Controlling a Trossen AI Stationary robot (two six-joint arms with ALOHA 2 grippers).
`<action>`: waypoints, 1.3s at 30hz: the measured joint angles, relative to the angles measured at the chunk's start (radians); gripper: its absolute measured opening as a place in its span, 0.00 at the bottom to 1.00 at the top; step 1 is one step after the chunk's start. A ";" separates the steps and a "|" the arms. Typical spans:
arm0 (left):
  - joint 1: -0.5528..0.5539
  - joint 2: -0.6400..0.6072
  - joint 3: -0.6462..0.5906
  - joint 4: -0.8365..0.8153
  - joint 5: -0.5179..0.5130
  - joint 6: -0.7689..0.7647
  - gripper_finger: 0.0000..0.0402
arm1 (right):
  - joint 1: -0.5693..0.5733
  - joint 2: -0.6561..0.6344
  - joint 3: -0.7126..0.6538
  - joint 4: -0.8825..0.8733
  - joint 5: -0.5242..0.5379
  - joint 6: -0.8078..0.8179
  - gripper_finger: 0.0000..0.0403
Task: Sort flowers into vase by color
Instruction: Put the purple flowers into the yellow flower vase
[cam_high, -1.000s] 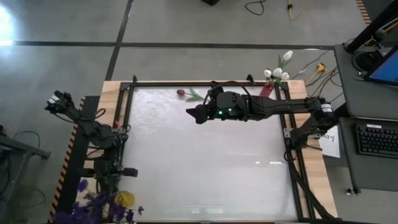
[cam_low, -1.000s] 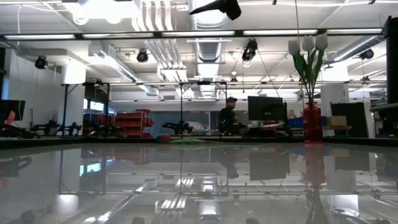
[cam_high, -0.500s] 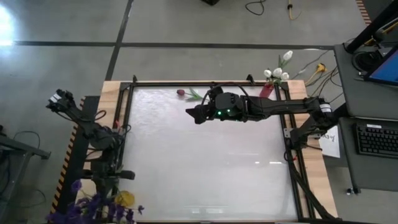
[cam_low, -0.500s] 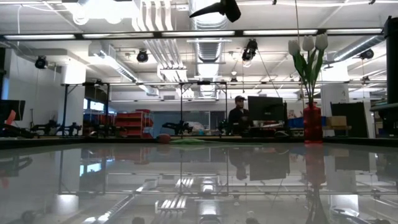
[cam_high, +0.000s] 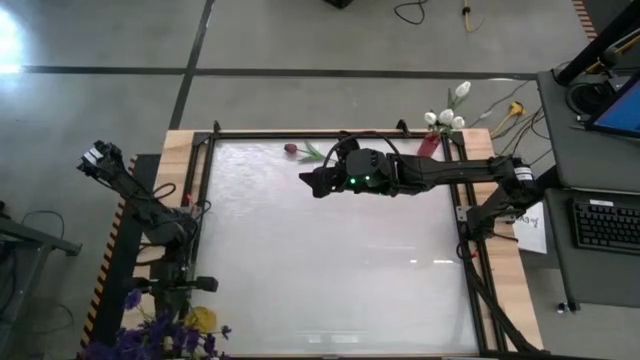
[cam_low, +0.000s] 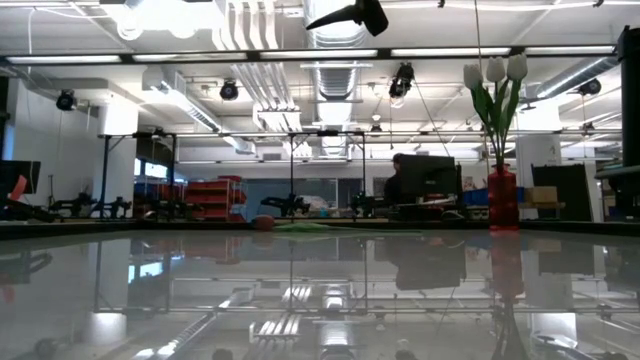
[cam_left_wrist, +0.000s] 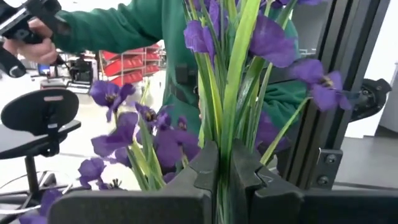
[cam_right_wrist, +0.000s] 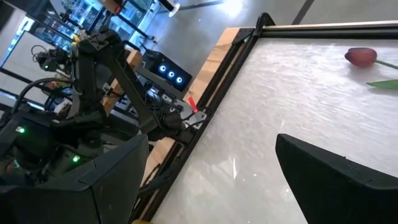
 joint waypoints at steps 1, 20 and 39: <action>-0.005 -0.001 -0.004 0.001 -0.009 -0.002 0.00 | 0.000 0.000 0.000 0.000 0.000 0.000 0.86; -0.012 -0.012 -0.044 0.004 -0.095 0.030 0.00 | 0.000 0.000 0.000 -0.001 0.000 0.009 0.86; -0.013 -0.026 -0.094 0.005 -0.103 0.006 0.00 | 0.000 0.000 -0.001 -0.006 -0.001 0.006 0.86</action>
